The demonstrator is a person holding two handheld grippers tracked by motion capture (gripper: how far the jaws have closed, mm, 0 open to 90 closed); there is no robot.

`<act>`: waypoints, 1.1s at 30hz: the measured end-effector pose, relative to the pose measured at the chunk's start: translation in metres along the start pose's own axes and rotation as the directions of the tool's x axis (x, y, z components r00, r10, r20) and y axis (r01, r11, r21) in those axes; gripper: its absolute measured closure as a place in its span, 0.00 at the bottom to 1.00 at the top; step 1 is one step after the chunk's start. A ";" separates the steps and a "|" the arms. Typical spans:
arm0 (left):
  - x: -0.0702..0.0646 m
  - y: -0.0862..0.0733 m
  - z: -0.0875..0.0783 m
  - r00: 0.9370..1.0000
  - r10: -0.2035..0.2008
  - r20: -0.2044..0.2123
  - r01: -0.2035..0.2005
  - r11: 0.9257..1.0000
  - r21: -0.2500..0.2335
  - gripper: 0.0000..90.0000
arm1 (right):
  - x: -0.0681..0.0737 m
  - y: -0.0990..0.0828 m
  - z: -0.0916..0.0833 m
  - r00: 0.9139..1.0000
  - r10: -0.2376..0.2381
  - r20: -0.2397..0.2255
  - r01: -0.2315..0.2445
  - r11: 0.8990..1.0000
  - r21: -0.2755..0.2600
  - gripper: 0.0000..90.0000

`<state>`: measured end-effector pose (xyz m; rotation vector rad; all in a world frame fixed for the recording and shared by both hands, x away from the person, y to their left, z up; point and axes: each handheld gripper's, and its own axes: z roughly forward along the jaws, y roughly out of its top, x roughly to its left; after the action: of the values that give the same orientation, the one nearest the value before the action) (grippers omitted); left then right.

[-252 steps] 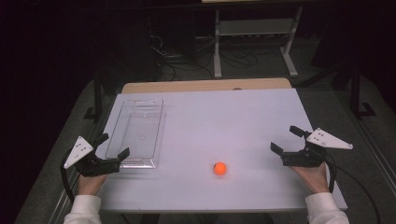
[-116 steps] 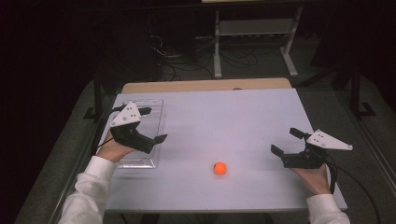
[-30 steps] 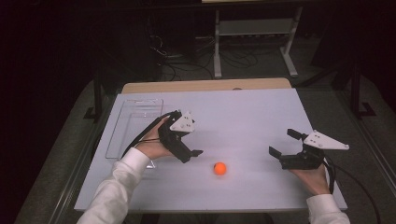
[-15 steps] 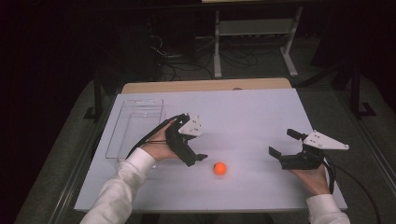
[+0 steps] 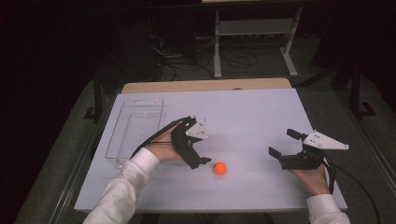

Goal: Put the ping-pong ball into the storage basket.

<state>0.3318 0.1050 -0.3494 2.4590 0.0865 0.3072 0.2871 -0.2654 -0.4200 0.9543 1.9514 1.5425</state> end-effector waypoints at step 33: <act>-0.009 0.010 0.032 0.996 0.032 0.080 -0.040 0.995 0.097 0.00 | 0.001 0.000 0.001 1.000 -0.004 -0.005 0.004 1.000 0.003 0.00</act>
<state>0.3310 0.0766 -0.3697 2.5692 0.0247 0.2270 0.2872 -0.2645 -0.4202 0.9487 1.9585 1.5410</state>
